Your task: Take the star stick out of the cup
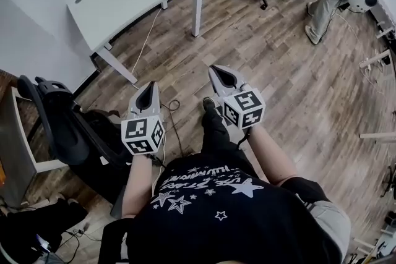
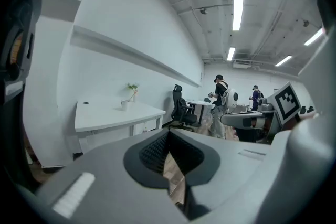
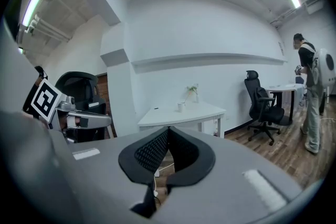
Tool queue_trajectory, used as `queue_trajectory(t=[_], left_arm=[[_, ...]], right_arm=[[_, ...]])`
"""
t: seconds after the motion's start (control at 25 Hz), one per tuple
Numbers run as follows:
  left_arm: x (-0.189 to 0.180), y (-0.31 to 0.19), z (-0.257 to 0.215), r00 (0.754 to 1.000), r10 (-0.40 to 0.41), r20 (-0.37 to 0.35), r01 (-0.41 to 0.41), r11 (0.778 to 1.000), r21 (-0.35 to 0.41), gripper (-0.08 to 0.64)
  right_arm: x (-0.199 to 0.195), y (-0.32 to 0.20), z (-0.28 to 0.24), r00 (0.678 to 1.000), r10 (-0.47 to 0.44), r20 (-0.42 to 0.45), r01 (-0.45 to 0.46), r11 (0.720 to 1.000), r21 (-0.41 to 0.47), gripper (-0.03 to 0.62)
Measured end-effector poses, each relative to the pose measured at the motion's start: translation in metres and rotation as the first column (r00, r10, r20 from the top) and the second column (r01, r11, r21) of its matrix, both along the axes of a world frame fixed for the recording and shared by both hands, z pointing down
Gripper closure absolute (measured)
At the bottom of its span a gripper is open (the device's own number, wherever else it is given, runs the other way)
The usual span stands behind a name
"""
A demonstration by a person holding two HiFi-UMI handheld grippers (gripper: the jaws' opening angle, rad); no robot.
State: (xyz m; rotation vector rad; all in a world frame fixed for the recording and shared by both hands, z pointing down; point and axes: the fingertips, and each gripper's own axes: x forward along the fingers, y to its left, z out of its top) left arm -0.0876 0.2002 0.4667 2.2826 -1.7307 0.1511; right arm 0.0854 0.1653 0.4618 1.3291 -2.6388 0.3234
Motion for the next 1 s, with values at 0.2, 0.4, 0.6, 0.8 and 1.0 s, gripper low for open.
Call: queue_trajectory(t=[0.2, 0.4, 0.6, 0.8, 1.0], left_arm=[[-0.01, -0.062, 0.004, 0.998, -0.065, 0.009, 0.065, 0.997, -0.031, 0.557], [-0.014, -0.14, -0.003, 0.99, -0.14, 0.017, 0.141, 0.989, -0.054, 0.557], [0.003, -0.213, -0.005, 0.983, -0.182, -0.008, 0.181, 0.981, -0.076, 0.557], [0.015, -0.269, -0.002, 0.972, -0.231, -0.032, 0.227, 0.969, -0.093, 0.557], [0.001, -0.293, -0.011, 0.945, -0.325, -0.037, 0.323, 0.945, -0.051, 0.557]], right_arm=[[-0.007, -0.085, 0.009, 0.998, -0.051, 0.031, 0.052, 0.998, -0.032, 0.575], [-0.006, -0.173, 0.009, 0.994, -0.103, 0.037, 0.105, 0.992, -0.066, 0.575], [0.008, -0.254, 0.001, 0.988, -0.149, 0.038, 0.151, 0.986, -0.069, 0.575], [0.023, -0.315, 0.004, 0.983, -0.18, 0.045, 0.183, 0.98, -0.082, 0.575], [0.013, -0.353, 0.01, 0.967, -0.251, 0.039, 0.254, 0.963, -0.091, 0.575]])
